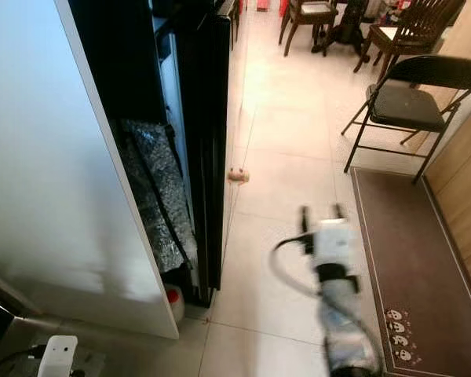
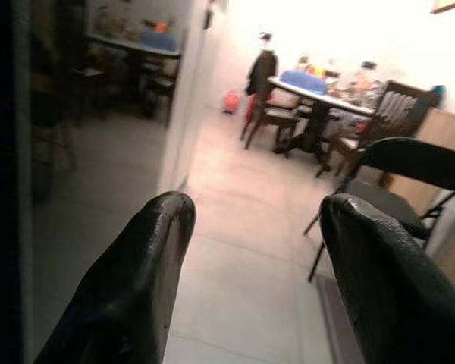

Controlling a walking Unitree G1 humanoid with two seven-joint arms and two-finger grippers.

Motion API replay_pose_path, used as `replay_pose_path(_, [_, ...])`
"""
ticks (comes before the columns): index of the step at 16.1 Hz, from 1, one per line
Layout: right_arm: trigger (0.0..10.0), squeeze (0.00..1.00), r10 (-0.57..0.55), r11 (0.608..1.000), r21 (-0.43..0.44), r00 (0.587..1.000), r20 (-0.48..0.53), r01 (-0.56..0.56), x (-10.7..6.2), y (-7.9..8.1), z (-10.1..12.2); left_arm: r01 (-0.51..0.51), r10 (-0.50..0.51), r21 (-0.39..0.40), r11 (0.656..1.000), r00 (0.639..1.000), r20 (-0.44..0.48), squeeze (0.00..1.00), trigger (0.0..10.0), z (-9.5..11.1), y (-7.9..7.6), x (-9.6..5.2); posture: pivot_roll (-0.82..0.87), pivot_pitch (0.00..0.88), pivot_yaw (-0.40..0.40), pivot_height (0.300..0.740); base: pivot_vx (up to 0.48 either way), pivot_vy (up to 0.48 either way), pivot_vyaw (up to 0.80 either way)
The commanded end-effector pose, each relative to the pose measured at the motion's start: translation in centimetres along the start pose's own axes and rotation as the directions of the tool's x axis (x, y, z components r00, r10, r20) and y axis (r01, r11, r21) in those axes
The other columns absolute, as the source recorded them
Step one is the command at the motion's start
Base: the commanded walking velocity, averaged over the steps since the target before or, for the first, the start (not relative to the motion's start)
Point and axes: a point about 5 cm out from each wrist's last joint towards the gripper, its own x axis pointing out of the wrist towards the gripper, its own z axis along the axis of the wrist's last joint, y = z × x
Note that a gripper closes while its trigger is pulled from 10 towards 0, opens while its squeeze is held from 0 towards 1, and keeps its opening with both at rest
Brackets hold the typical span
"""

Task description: Restocking fridge

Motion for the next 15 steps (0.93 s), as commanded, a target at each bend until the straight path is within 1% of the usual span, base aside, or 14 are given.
replay_pose_path(1, [10.0,0.00,-0.024,1.000,0.002,1.000,0.016,0.024,0.2,-0.2,0.8,-0.007,0.007,0.009,1.000,1.000,-0.011,0.00,10.0,-0.4,0.1,-0.1,-0.14,0.005,-0.023,0.740,0.000,0.000,0.00])
replay_pose_path(2, [10.0,0.00,-0.030,0.999,0.020,0.998,0.052,0.029,0.3,0.4,1.8,0.000,0.001,0.016,1.000,1.000,-0.005,0.00,10.0,-0.2,-0.1,0.0,-0.14,0.002,-0.026,0.740,0.000,0.000,0.00])
replay_pose_path(3, [10.0,0.00,-0.065,0.996,0.060,0.996,0.066,0.061,0.4,0.5,2.5,-0.003,0.003,0.009,1.000,1.000,0.005,0.00,10.0,0.1,-0.1,0.0,-0.14,0.000,-0.028,0.740,0.000,0.000,0.00])
replay_pose_path(4, [10.0,0.00,-0.093,0.994,0.071,0.993,0.069,0.088,0.4,0.3,2.8,-0.005,0.005,0.009,1.000,1.000,0.011,0.00,10.0,0.3,0.0,0.1,-0.13,0.004,-0.033,0.740,0.000,0.000,0.00])
replay_pose_path(5, [10.0,0.00,-0.153,0.983,0.109,0.986,0.059,0.146,0.1,0.0,3.1,-0.010,0.010,0.000,1.000,1.000,0.022,0.00,10.0,0.6,0.1,0.1,-0.13,0.013,-0.036,0.740,0.000,0.000,0.00])
replay_pose_path(6, [10.0,0.00,-0.189,0.973,0.141,0.981,0.034,0.182,0.0,-0.2,2.9,-0.015,0.015,-0.005,1.000,1.000,0.025,0.00,10.0,0.7,0.2,0.1,-0.13,0.023,-0.039,0.740,0.000,0.000,0.00])
replay_pose_path(7, [10.0,0.00,-0.194,0.970,0.153,0.981,0.008,0.191,-0.2,-0.2,2.8,-0.019,0.020,-0.013,1.000,0.999,0.028,0.00,10.0,0.8,0.3,0.1,-0.13,0.028,-0.040,0.740,0.000,0.000,0.00])
replay_pose_path(8, [10.0,0.00,-0.170,0.976,0.136,0.985,-0.007,0.170,-0.1,0.1,2.9,-0.024,0.024,-0.021,0.999,0.999,0.024,0.00,10.0,0.7,0.3,0.1,-0.13,0.036,-0.043,0.740,0.000,0.000,0.00])
replay_pose_path(10, [10.0,0.00,-0.161,0.978,0.136,0.987,-0.006,0.161,0.1,0.1,3.3,-0.022,0.024,-0.050,0.999,0.999,0.024,0.00,10.0,0.7,0.3,0.1,-0.14,0.041,-0.046,0.740,0.000,0.000,0.00])
replay_pose_path(12, [10.0,0.00,-0.185,0.975,0.121,0.982,-0.028,0.187,0.3,-0.4,3.3,-0.012,0.012,-0.033,0.999,1.000,0.000,0.00,10.0,0.3,0.2,0.1,-0.13,0.047,-0.046,0.740,0.000,0.000,0.00])
replay_pose_path(15, [10.0,0.00,-0.190,0.973,0.123,0.981,-0.033,0.193,0.3,-0.6,3.4,-0.008,0.008,-0.034,0.999,1.000,-0.005,0.00,10.0,0.1,0.2,0.0,-0.13,0.054,-0.042,0.740,0.000,0.317,0.00])
